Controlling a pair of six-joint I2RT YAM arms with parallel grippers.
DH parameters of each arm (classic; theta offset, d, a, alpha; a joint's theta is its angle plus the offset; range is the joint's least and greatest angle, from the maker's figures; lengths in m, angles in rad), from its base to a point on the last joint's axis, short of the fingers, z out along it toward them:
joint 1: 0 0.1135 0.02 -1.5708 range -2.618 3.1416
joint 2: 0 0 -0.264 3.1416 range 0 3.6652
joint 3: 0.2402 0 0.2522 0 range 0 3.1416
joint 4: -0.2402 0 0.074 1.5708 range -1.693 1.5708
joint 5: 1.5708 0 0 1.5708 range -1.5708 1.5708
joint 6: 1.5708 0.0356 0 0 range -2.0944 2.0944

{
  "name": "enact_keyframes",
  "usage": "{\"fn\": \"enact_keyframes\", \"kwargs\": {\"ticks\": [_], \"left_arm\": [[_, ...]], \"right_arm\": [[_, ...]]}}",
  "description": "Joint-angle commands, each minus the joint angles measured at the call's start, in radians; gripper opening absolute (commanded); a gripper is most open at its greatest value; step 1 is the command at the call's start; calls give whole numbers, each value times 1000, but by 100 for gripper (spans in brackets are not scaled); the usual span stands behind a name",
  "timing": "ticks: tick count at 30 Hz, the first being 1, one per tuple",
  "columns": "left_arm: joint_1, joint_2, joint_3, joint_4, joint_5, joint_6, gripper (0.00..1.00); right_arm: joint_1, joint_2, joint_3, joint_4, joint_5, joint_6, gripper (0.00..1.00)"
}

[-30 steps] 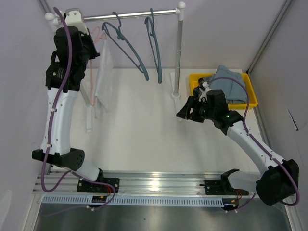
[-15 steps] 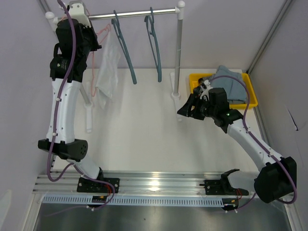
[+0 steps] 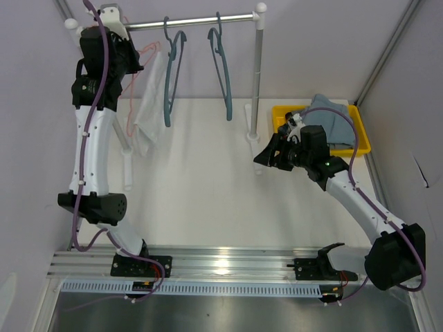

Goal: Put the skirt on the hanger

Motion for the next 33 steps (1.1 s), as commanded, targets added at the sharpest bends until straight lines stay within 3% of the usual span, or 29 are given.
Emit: {"fn": "enact_keyframes", "kwargs": {"ticks": [1, 8, 20, 33], "left_arm": [[12, 7, 46, 39, 54, -4, 0], [12, -36, -39, 55, 96, -10, 1], [12, -174, -173, 118, 126, -36, 48], [12, -334, -274, 120, 146, -29, 64]], "right_arm": [[-9, 11, -2, 53, -22, -16, 72], [-16, 14, -7, 55, -25, -15, 72], [-55, 14, 42, -28, 39, -7, 72], [-214, 93, 146, -114, 104, 21, 72]]}}
